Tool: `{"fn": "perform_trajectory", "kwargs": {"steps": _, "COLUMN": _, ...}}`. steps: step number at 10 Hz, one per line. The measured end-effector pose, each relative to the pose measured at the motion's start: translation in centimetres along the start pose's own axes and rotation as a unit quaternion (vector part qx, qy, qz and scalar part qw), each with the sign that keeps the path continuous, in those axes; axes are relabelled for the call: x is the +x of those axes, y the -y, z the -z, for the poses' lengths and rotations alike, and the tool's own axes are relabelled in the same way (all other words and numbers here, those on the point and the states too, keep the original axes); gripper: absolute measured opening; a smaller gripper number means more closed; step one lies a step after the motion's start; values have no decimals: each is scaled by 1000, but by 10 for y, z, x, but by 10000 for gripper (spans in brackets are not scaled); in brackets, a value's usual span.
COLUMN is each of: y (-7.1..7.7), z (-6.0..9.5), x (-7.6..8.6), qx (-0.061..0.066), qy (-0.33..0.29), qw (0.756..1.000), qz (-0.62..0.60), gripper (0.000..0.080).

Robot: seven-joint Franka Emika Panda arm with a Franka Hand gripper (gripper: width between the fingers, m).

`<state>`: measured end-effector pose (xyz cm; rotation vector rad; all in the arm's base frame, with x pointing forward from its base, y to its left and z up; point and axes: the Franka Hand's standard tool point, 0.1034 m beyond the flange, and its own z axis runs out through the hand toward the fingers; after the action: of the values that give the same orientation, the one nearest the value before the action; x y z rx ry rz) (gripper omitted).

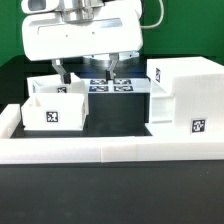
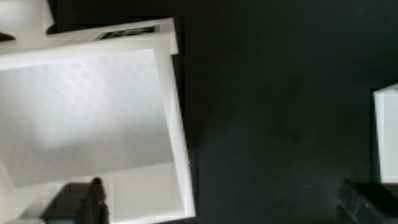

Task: Assemble drawer

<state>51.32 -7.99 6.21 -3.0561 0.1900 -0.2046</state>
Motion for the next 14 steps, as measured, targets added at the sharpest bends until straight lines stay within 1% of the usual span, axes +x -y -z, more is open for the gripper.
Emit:
{"fn": "perform_trajectory", "kwargs": {"steps": 1, "y": -1, "z": -10, "x": -3, "qx": -8, "qy": -3, "qw": 1000, "qz": 4, "gripper": 649}}
{"fn": "perform_trajectory", "kwargs": {"steps": 2, "y": -3, "z": -16, "x": -5, "qx": -13, "qy": -4, "qw": 1000, "qz": 5, "gripper": 649}}
{"fn": "perform_trajectory", "kwargs": {"steps": 3, "y": -6, "z": -21, "x": -6, "qx": -18, "qy": -7, "qw": 1000, "qz": 6, "gripper": 649}}
{"fn": "perform_trajectory", "kwargs": {"steps": 4, "y": -11, "z": -28, "x": -8, "qx": -26, "qy": -12, "qw": 1000, "qz": 11, "gripper": 649}}
{"fn": "perform_trajectory", "kwargs": {"steps": 5, "y": -17, "z": -36, "x": -12, "qx": -29, "qy": -8, "qw": 999, "qz": 12, "gripper": 649}}
{"fn": "perform_trajectory", "kwargs": {"steps": 7, "y": -20, "z": -46, "x": -18, "qx": -35, "qy": -7, "qw": 999, "qz": 12, "gripper": 649}}
{"fn": "perform_trajectory", "kwargs": {"steps": 9, "y": -22, "z": -51, "x": -22, "qx": -36, "qy": -1, "qw": 999, "qz": 10, "gripper": 649}}
{"fn": "perform_trajectory", "kwargs": {"steps": 12, "y": -22, "z": -52, "x": -25, "qx": -36, "qy": 1, "qw": 999, "qz": 11, "gripper": 649}}
{"fn": "perform_trajectory", "kwargs": {"steps": 13, "y": -20, "z": -52, "x": -26, "qx": -35, "qy": 2, "qw": 999, "qz": 13, "gripper": 513}}
{"fn": "perform_trajectory", "kwargs": {"steps": 14, "y": -20, "z": -52, "x": -25, "qx": -35, "qy": 2, "qw": 999, "qz": 13, "gripper": 513}}
